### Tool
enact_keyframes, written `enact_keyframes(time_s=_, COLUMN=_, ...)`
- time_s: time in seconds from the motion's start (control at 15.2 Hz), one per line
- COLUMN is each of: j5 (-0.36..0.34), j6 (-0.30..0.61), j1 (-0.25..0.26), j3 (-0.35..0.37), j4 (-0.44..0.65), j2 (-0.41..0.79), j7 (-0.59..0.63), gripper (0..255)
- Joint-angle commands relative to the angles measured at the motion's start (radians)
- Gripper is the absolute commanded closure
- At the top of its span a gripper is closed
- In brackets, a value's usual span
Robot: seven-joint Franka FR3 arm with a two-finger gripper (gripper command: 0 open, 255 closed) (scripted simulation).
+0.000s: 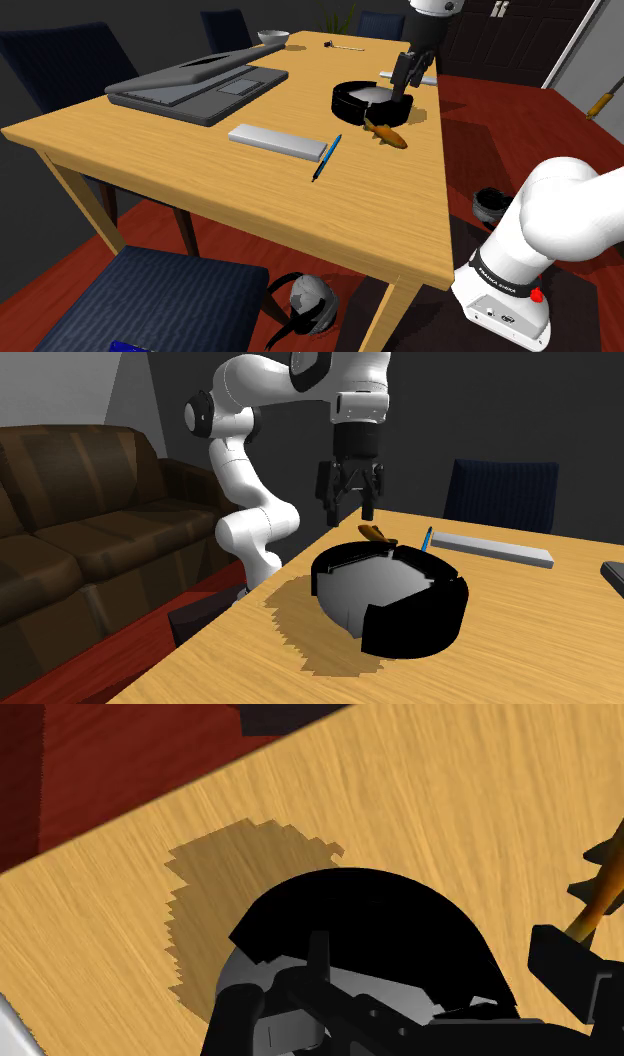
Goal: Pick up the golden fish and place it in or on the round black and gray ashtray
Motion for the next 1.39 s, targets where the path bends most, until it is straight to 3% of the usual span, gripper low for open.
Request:
enact_keyframes(time_s=0.0, j5=0.0, j6=0.0, j1=0.0, j3=0.0, j4=0.0, j2=0.0, j7=0.0, gripper=0)
enact_keyframes(time_s=0.53, j5=0.297, j6=0.065, j1=0.006, j3=0.053, j4=-0.038, j2=0.066, j7=0.335, gripper=0)
enact_keyframes(time_s=0.99, j5=0.31, j6=0.16, j1=0.012, j3=0.068, j4=-0.129, j2=0.069, j7=0.332, gripper=0)
enact_keyframes(time_s=1.32, j5=0.311, j6=0.168, j1=0.013, j3=0.069, j4=-0.136, j2=0.069, j7=0.331, gripper=0)
